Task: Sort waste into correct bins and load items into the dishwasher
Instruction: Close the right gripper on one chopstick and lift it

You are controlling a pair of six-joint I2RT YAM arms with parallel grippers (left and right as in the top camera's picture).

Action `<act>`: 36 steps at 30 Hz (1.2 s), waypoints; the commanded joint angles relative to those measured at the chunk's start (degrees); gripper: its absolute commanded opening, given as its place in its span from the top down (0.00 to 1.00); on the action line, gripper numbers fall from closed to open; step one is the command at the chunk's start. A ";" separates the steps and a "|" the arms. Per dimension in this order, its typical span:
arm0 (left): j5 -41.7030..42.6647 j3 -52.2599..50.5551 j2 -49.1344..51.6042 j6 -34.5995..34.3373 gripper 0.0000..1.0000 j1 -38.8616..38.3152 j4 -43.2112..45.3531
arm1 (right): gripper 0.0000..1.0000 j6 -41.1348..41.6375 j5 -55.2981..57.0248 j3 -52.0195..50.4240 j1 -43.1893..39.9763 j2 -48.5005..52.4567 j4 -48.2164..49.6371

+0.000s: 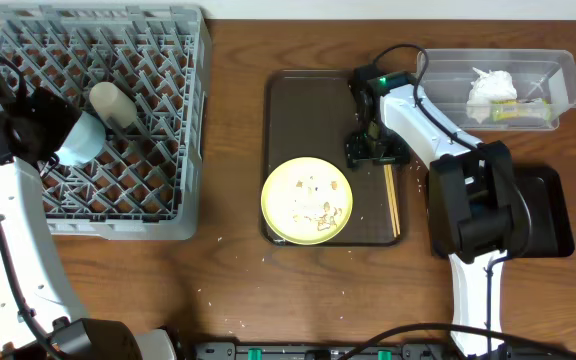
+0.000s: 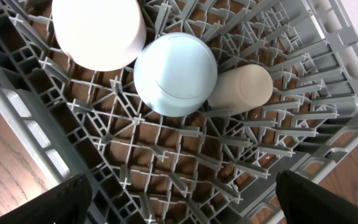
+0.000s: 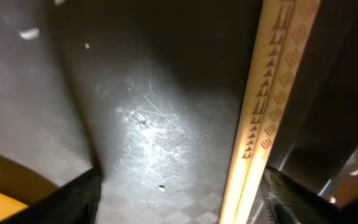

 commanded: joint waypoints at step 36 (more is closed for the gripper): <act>-0.31 0.59 0.22 -0.26 0.04 0.13 -0.15 | 0.69 -8.33 -0.33 -1.05 -2.86 -0.22 5.25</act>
